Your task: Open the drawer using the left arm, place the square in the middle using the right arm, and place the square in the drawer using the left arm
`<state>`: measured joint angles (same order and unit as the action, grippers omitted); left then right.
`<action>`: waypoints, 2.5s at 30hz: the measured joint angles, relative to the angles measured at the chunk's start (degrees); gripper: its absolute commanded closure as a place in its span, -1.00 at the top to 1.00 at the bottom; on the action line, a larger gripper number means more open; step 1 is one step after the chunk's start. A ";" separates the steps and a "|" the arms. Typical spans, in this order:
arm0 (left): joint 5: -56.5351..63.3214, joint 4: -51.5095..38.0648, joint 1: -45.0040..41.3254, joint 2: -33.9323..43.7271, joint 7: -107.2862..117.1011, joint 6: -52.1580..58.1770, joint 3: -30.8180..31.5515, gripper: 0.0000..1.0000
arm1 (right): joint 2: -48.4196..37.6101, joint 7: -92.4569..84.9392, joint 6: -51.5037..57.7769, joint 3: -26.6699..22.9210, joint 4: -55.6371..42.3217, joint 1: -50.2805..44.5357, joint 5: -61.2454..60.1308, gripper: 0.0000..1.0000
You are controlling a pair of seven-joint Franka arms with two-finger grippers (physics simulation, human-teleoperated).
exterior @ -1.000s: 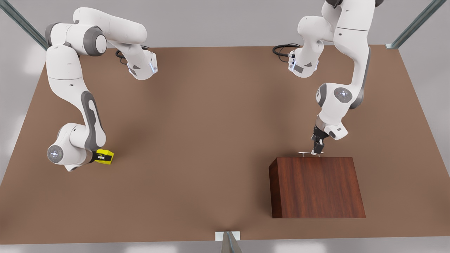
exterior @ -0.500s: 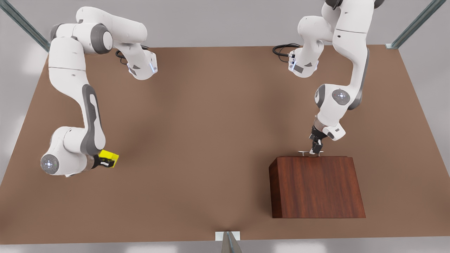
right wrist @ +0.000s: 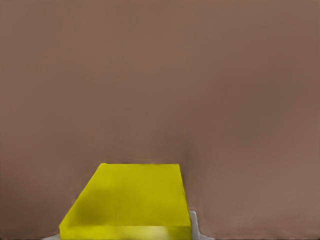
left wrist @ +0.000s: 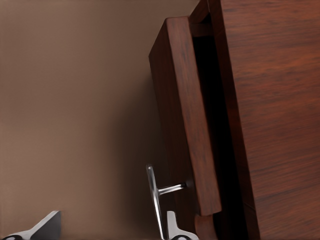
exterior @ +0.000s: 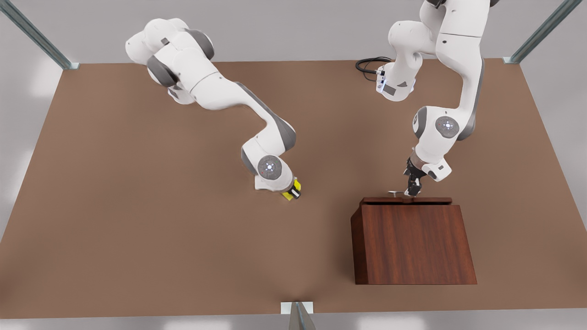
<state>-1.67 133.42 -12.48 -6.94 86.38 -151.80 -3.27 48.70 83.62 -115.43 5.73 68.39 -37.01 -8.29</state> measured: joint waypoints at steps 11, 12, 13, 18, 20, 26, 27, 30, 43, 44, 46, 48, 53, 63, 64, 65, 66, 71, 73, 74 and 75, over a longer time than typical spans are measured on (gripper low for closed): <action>-0.02 0.00 -0.28 0.53 1.14 2.30 0.02 1.00 | 4.21 17.39 -9.86 0.07 1.14 -10.85 3.20 0.22; -0.01 0.00 -0.31 0.91 1.40 2.73 0.02 1.00 | 4.39 17.21 -9.86 0.08 1.14 -12.12 3.24 0.24; -0.01 0.00 -0.27 1.49 1.67 3.74 0.02 1.00 | 5.57 17.04 -10.00 0.08 0.84 -12.55 3.24 0.23; -0.01 0.00 -0.48 1.94 2.65 6.43 0.02 1.00 | 5.93 15.99 -11.23 0.51 0.22 -12.56 2.78 1.00; -0.01 0.00 -0.42 1.93 2.65 6.51 0.02 1.00 | 5.78 15.41 -11.48 0.51 0.26 -13.01 2.75 1.00; -0.02 0.27 -0.56 2.41 3.18 8.70 0.02 1.00 | 0.58 9.79 -10.27 0.23 0.74 -11.01 2.89 1.00; -0.02 0.26 -0.55 2.66 3.18 9.40 0.02 1.00 | -5.56 2.44 -1.97 -1.38 1.97 -8.00 3.65 1.00; -0.04 0.26 -0.47 3.77 3.18 11.37 0.02 1.00 | -27.46 -45.31 14.66 -4.52 11.90 15.72 6.77 1.00; -0.07 1.05 -1.08 4.74 3.10 13.50 0.02 1.00 | -42.81 -72.77 19.64 -5.90 20.04 34.32 10.42 1.00; -0.07 1.10 -1.08 4.83 3.09 13.84 0.02 1.00 | -42.40 -72.88 19.58 -5.90 19.62 34.78 10.13 1.00; -0.06 1.18 -1.06 5.00 3.09 14.76 -0.07 1.00 | -42.28 -76.77 19.50 -6.33 19.50 35.60 6.63 1.00; -0.06 1.67 -0.82 5.68 3.09 15.71 0.00 1.00 | -42.25 -76.78 19.63 -6.34 19.42 35.54 6.71 1.00; -0.04 1.67 -0.74 6.41 3.12 17.16 0.02 1.00 | -41.69 -81.59 19.53 -6.34 18.81 35.47 6.98 1.00; -0.01 1.67 -1.08 6.99 3.09 18.47 0.00 1.00 | -40.21 -81.42 19.63 -6.34 17.14 35.43 6.83 1.00; -0.01 1.67 -1.10 6.90 3.01 18.30 0.01 1.00 | -40.17 -81.43 19.63 -6.34 17.13 35.51 6.80 1.00; -0.01 1.67 -1.12 6.86 3.01 18.29 0.04 1.00 | -40.17 -81.43 19.63 -6.34 17.13 35.56 6.71 1.00; -0.01 1.67 -1.16 6.77 3.01 18.29 0.04 1.00 | -40.17 -81.43 19.63 -6.34 17.13 35.53 6.64 1.00; 0.00 2.46 -1.50 6.79 3.09 18.55 0.03 1.00 | -39.78 -81.43 19.63 -6.34 16.87 35.51 6.54 1.00; -0.03 2.46 -1.74 7.10 3.18 19.14 0.13 1.00 | -39.73 -81.43 19.63 -6.34 16.87 35.52 6.53 1.00; -0.04 2.46 -1.92 7.12 3.18 19.25 0.00 1.00 | -39.74 -81.43 19.63 -6.34 16.87 35.51 6.54 1.00; -0.05 2.46 -1.98 7.25 3.25 19.34 0.00 1.00 | -39.78 -81.43 19.63 -6.34 16.86 35.51 6.53 1.00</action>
<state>-1.72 135.88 -14.46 0.31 89.63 -132.46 -3.27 8.92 2.20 -95.80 -0.61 85.25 -1.49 -1.76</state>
